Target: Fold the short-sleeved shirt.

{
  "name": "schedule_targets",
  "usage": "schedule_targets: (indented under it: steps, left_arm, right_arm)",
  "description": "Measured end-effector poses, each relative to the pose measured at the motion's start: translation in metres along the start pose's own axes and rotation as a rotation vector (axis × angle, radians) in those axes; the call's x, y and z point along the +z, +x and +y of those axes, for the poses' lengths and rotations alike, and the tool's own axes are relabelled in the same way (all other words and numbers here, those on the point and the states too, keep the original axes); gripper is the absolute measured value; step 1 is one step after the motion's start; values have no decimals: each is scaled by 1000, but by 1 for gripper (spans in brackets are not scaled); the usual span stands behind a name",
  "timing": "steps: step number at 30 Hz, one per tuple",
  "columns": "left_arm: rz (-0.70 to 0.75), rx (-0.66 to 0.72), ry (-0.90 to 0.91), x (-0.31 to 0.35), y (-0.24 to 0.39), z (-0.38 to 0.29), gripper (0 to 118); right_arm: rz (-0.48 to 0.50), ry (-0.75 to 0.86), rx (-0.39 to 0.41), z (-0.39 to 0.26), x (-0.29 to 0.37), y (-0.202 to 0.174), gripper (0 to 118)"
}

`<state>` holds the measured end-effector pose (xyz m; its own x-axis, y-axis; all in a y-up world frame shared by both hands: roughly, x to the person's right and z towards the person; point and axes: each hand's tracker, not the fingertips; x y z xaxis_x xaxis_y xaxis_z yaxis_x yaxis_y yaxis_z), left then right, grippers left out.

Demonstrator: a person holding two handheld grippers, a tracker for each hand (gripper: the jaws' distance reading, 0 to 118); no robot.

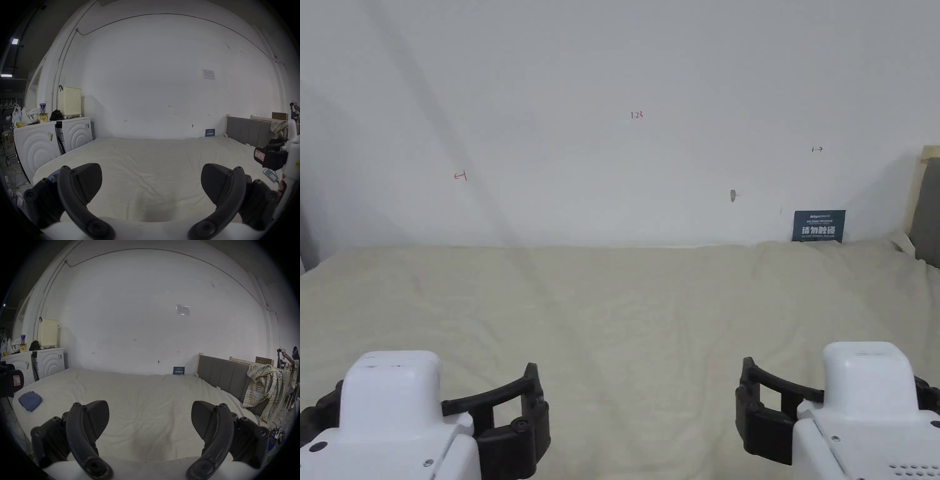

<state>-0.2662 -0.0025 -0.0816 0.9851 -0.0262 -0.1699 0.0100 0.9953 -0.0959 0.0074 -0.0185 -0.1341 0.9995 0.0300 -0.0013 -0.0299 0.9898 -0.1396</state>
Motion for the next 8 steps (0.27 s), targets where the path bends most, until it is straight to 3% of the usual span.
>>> schedule_targets:
  steps: [8]
  left_arm:
    - [-4, 14, 24, 4, 1, 0, 118]
  right_arm:
    - [-16, 17, 21, -1, 1, 1, 105]
